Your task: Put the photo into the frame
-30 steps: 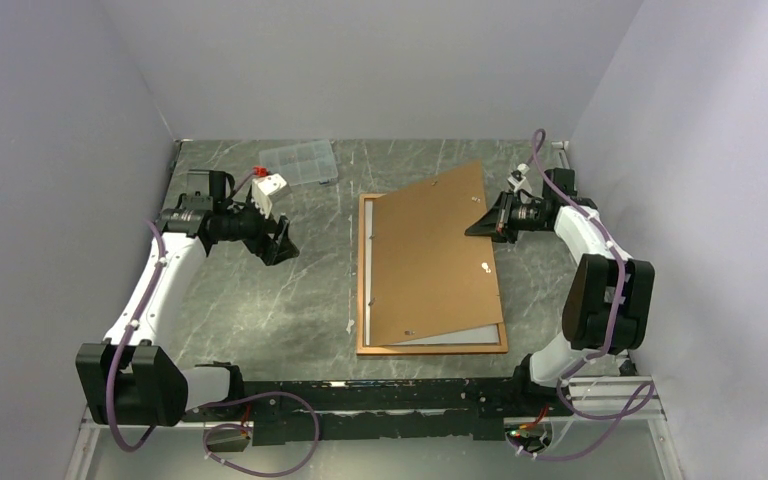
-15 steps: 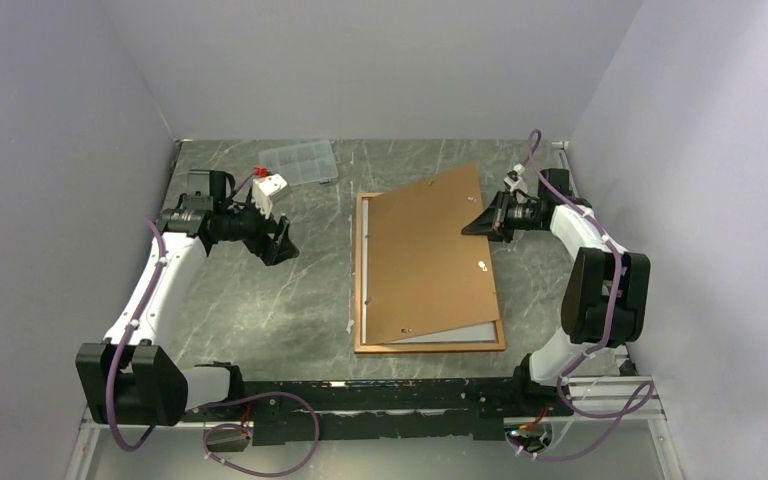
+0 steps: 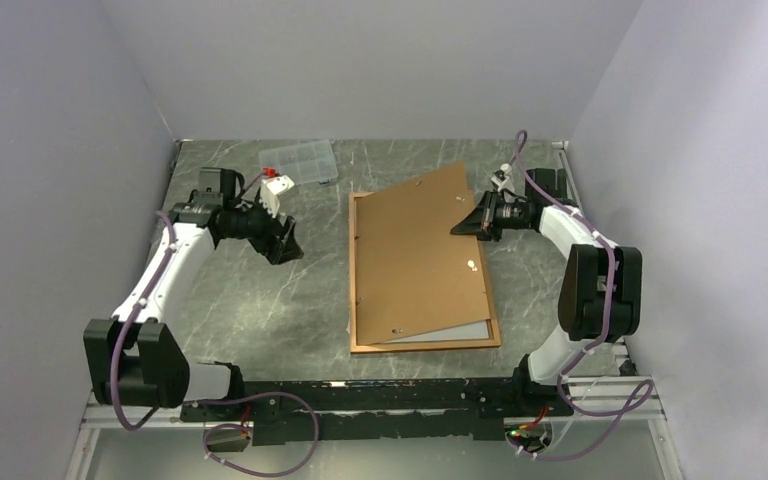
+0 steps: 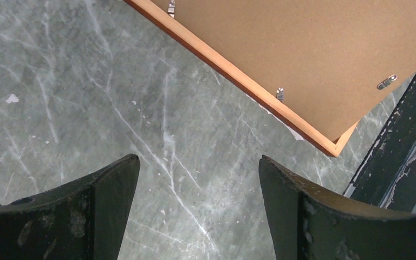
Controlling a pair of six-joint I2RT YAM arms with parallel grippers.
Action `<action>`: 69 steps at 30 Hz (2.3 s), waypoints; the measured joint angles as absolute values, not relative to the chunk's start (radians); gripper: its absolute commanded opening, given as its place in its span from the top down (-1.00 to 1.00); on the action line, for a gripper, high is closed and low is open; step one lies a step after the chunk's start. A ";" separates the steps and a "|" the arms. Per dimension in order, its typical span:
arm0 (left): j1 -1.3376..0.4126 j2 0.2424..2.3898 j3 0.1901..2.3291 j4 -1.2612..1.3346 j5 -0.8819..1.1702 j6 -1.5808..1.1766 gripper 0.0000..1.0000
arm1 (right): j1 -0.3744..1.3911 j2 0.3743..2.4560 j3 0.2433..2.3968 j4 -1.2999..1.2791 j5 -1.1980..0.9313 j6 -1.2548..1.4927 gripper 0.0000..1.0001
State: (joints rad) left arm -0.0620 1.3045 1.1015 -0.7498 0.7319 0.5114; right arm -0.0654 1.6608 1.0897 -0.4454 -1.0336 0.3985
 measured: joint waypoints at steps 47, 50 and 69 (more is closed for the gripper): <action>-0.200 1.490 1.034 -0.633 0.604 0.485 -0.56 | 0.153 1.699 1.102 -0.528 -0.564 0.328 -1.00; -0.200 1.490 1.034 -0.636 0.603 0.485 -0.56 | 0.179 1.704 1.124 -0.555 -0.492 0.318 -1.00; -0.200 1.489 1.034 -0.660 0.585 0.493 -0.54 | 0.281 1.700 1.183 -0.610 -0.166 0.327 -0.99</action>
State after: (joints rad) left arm -0.2001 1.4895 1.0340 -0.6598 0.5846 0.4931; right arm 0.2806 1.6997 1.1831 -0.6102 -0.1658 0.3275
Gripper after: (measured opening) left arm 0.775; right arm 0.997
